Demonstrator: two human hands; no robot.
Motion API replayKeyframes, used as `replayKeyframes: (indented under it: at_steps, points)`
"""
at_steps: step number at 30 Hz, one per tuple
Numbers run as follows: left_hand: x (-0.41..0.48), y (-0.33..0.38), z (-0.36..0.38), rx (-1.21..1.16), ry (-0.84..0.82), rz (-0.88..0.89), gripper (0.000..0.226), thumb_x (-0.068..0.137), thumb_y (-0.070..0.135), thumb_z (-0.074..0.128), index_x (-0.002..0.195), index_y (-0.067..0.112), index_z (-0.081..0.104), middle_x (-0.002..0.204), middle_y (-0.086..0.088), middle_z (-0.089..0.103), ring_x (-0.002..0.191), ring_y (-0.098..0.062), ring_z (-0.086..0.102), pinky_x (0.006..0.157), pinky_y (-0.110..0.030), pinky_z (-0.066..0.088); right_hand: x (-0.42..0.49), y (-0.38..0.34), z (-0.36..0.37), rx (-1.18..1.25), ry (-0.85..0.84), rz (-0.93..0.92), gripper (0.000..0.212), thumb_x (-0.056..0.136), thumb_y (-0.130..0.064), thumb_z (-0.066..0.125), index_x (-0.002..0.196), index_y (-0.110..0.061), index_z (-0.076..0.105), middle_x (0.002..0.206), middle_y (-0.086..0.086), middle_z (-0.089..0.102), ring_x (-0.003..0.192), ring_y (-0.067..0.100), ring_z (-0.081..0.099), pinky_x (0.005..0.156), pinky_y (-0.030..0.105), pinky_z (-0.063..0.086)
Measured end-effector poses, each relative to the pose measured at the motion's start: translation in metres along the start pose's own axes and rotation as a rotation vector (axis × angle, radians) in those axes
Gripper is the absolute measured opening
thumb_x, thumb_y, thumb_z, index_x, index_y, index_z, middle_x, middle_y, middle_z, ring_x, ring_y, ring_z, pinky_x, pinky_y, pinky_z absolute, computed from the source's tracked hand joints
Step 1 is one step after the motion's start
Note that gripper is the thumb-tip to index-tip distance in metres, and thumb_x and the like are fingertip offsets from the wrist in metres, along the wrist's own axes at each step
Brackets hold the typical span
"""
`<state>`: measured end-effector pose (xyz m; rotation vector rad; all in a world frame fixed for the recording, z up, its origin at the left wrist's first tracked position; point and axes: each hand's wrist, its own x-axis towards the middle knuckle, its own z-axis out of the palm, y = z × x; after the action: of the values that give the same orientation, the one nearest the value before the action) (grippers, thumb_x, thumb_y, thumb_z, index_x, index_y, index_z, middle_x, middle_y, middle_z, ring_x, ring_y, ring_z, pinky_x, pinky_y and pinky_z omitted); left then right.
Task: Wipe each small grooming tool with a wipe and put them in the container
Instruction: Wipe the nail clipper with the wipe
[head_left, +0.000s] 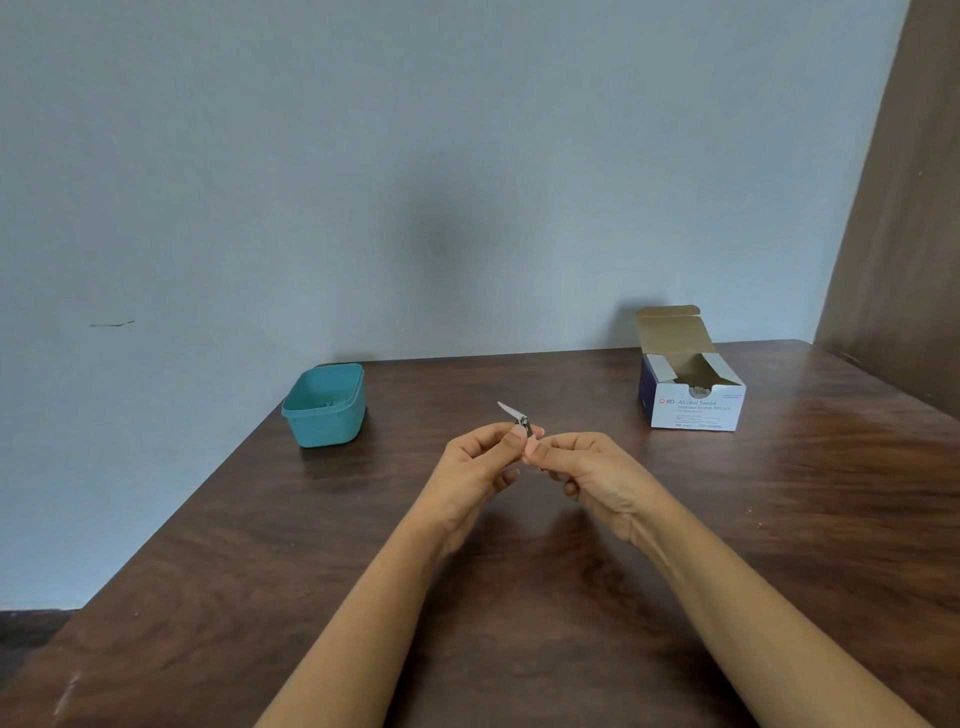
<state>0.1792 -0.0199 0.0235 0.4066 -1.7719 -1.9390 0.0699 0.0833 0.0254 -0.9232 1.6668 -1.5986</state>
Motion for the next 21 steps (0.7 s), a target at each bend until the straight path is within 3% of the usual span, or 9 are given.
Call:
replayKeyframes:
  at_steps: [3, 9, 15, 18, 21]
  points:
    - [0.0004, 0.0004, -0.0020, -0.039, 0.006, -0.011, 0.023, 0.091, 0.022, 0.058, 0.106, 0.009, 0.070, 0.105, -0.005, 0.068, 0.093, -0.010, 0.057, 0.079, -0.022, 0.045, 0.0000, 0.0012, 0.0007, 0.041, -0.026, 0.039, 0.014, 0.082, -0.026, 0.072, 0.082, -0.013, 0.078, 0.069, -0.001, 0.049, 0.063, 0.007, 0.035, 0.058, 0.023, 0.028]
    - [-0.0012, 0.0000, -0.0040, -0.043, -0.024, -0.010, 0.032, 0.078, 0.034, 0.064, 0.104, 0.017, 0.072, 0.106, -0.004, 0.067, 0.098, -0.016, 0.055, 0.084, -0.028, 0.044, 0.0003, -0.0007, -0.0023, 0.074, -0.036, 0.126, 0.006, 0.079, -0.013, 0.074, 0.077, -0.015, 0.079, 0.072, -0.002, 0.062, 0.067, 0.009, 0.039, 0.059, 0.023, 0.030]
    - [0.0003, 0.0003, -0.0052, -0.126, -0.014, 0.005, 0.028, 0.082, 0.027, 0.062, 0.104, 0.011, 0.069, 0.087, 0.001, 0.063, 0.081, -0.008, 0.056, 0.077, -0.022, 0.044, 0.0003, 0.0002, -0.0024, -0.008, -0.027, 0.103, 0.015, 0.079, -0.028, 0.073, 0.082, -0.015, 0.079, 0.065, -0.008, 0.060, 0.065, 0.007, 0.037, 0.059, 0.023, 0.029]
    - [-0.0006, 0.0001, -0.0053, -0.133, -0.014, -0.004, 0.020, 0.088, 0.022, 0.059, 0.102, 0.012, 0.069, 0.083, 0.002, 0.064, 0.074, -0.005, 0.059, 0.074, -0.019, 0.048, 0.0018, 0.0000, -0.0015, -0.008, -0.048, 0.113, 0.014, 0.083, -0.023, 0.069, 0.087, -0.013, 0.078, 0.056, -0.011, 0.052, 0.062, 0.005, 0.036, 0.058, 0.022, 0.028]
    - [-0.0021, 0.0007, -0.0039, -0.120, 0.001, -0.014, 0.021, 0.082, 0.026, 0.063, 0.097, 0.015, 0.073, 0.084, 0.002, 0.065, 0.072, -0.004, 0.058, 0.075, -0.020, 0.047, 0.0020, 0.0002, -0.0022, 0.004, -0.058, 0.129, 0.011, 0.082, -0.016, 0.069, 0.086, -0.013, 0.079, 0.061, -0.009, 0.054, 0.062, 0.005, 0.036, 0.058, 0.021, 0.028]
